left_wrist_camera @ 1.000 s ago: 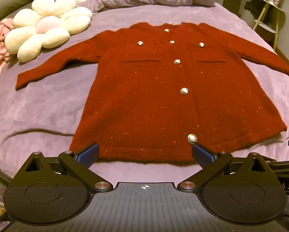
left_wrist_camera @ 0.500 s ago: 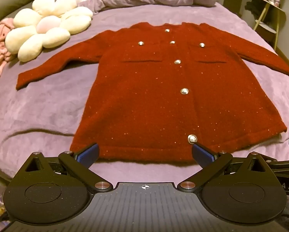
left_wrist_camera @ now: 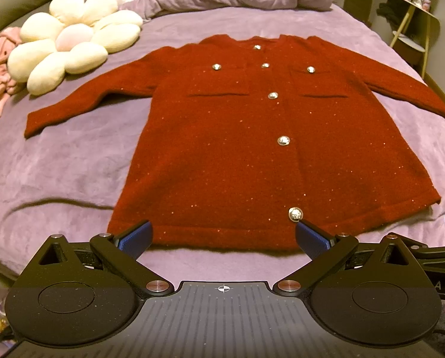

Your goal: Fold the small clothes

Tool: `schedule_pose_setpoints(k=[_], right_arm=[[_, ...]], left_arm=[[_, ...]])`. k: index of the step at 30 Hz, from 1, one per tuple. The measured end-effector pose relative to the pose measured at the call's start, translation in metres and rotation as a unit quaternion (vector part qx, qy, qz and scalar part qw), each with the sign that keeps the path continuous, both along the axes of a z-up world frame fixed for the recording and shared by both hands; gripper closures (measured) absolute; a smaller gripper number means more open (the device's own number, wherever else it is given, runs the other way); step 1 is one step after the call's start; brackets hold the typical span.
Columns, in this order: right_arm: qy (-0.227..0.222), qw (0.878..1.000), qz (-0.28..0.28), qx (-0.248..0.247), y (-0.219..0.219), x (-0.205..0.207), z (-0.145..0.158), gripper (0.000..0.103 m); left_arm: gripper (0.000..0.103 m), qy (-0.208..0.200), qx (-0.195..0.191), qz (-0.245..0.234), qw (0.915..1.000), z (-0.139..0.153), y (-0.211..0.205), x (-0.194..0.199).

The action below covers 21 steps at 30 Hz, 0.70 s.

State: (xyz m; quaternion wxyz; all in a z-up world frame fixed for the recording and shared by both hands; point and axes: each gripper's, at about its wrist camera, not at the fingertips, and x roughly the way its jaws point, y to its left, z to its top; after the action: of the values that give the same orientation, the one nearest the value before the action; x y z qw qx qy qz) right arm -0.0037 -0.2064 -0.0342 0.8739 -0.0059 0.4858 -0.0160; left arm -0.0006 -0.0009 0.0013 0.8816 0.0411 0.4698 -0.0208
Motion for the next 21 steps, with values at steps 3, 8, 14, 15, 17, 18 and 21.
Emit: schedule_pose_setpoints(k=[3, 8, 14, 15, 17, 18, 21], right_arm=[[-0.002, 1.000, 0.001, -0.001, 0.0004, -0.0020, -0.0006, 0.004], [-0.002, 1.000, -0.003, 0.000, 0.0002, -0.0025, -0.0009, 0.004], [-0.005, 1.000, -0.002, 0.000, 0.0005, -0.0036, -0.0013, 0.004], [-0.005, 1.000, -0.003, 0.000, 0.0003, -0.0037, -0.0012, 0.004], [-0.006, 1.000, -0.002, 0.001, 0.0003, -0.0041, -0.0010, 0.004], [-0.006, 1.000, -0.002, 0.001, 0.0006, -0.0042, -0.0010, 0.004], [-0.007, 1.000, -0.002, 0.001, 0.0009, -0.0044, -0.0009, 0.004]], left_arm=[[0.000, 0.001, 0.000, 0.000, 1.0000, -0.0001, 0.0001, -0.0008], [0.000, 0.002, 0.001, -0.001, 1.0000, -0.0032, 0.0011, -0.0020], [0.000, 0.004, -0.001, -0.001, 1.0000, -0.0047, 0.0018, -0.0014], [0.000, 0.004, -0.001, -0.001, 1.0000, -0.0048, 0.0020, -0.0015], [0.000, 0.004, -0.001, -0.001, 1.0000, -0.0048, 0.0015, -0.0015], [0.000, 0.004, -0.002, -0.001, 1.0000, -0.0049, 0.0017, -0.0015], [0.000, 0.005, -0.001, -0.001, 1.0000, -0.0059, 0.0009, -0.0015]])
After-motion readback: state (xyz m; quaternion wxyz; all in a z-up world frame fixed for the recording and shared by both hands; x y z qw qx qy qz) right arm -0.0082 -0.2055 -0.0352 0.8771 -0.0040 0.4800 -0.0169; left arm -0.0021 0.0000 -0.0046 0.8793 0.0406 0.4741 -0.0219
